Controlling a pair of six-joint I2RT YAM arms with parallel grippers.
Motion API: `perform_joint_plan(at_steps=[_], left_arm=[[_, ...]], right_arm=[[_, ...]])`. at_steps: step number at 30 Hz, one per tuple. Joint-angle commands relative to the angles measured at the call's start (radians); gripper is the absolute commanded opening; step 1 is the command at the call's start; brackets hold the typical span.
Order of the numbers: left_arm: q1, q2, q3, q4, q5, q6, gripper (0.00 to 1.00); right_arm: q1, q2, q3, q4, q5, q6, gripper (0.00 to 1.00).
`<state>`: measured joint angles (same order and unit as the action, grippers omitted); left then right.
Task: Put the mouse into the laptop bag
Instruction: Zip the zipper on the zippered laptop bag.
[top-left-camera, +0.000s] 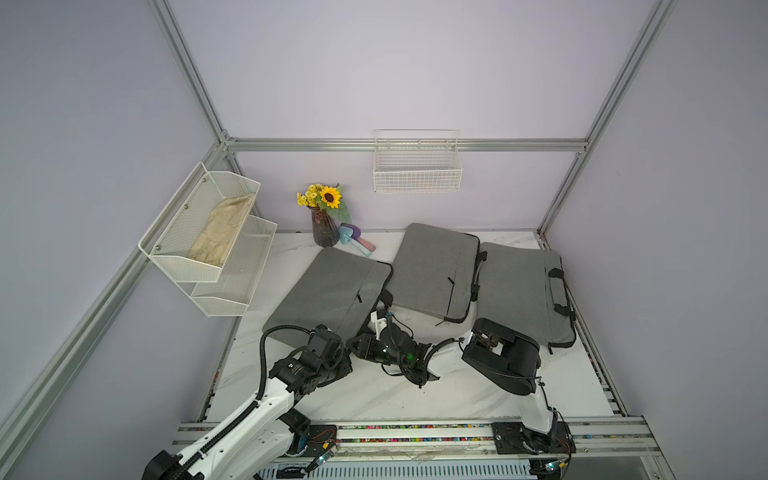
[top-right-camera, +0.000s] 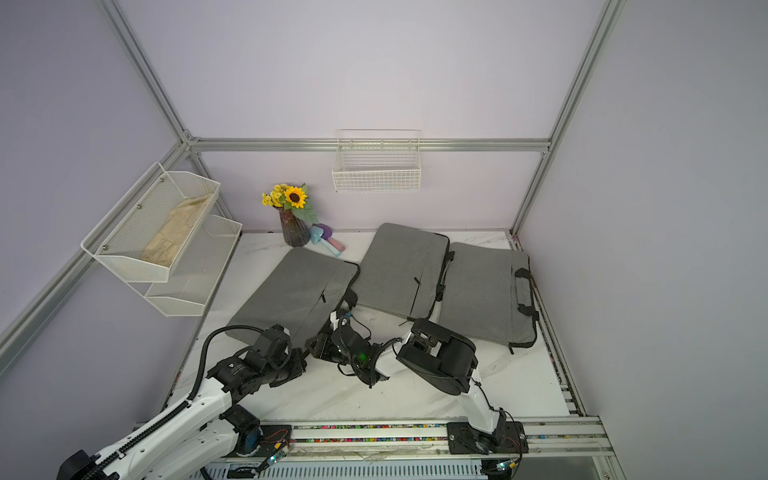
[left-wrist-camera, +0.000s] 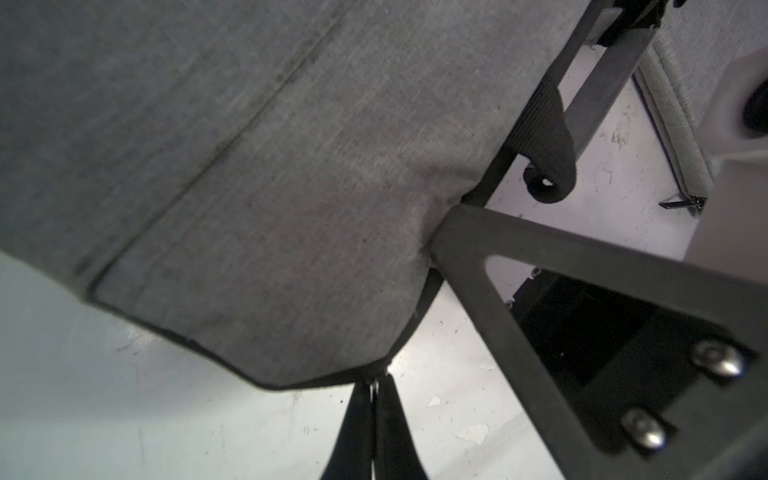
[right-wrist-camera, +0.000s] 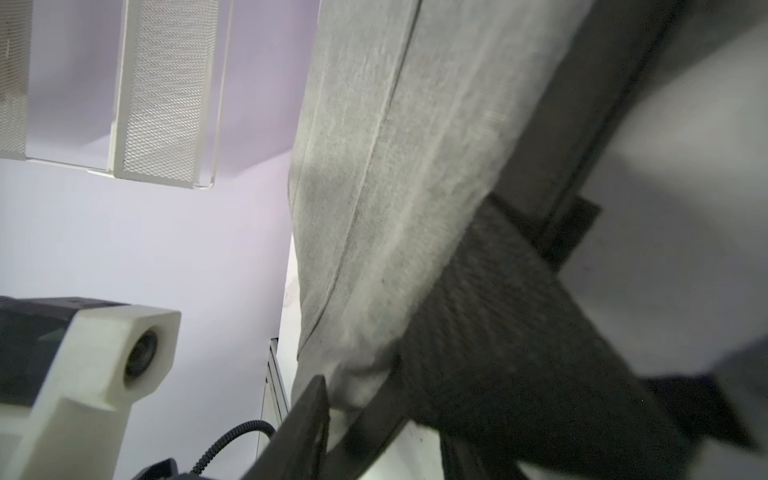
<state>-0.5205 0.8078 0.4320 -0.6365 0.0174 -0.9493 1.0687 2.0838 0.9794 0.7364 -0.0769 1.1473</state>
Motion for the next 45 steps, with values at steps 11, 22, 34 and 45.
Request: perform_joint_plan(at_steps=[11,22,34,45], left_arm=[[0.021,-0.123,0.047,-0.214,-0.237,-0.041,0.00],[0.208,-0.129,0.001,-0.254,-0.237,-0.032,0.00],[0.330,-0.034,0.046,-0.156,-0.143,0.034,0.08],[0.333,-0.141,0.242,-0.204,-0.414,0.044,1.00]], right_arm=[[-0.039,-0.054,-0.057,0.015,0.045,-0.012,0.00],[-0.071,-0.092,-0.109,0.022,0.049,-0.044,0.00],[-0.067,-0.109,-0.093,-0.008,0.020,-0.121,0.21],[-0.067,-0.522,-0.282,-0.257,0.175,-0.164,0.88]])
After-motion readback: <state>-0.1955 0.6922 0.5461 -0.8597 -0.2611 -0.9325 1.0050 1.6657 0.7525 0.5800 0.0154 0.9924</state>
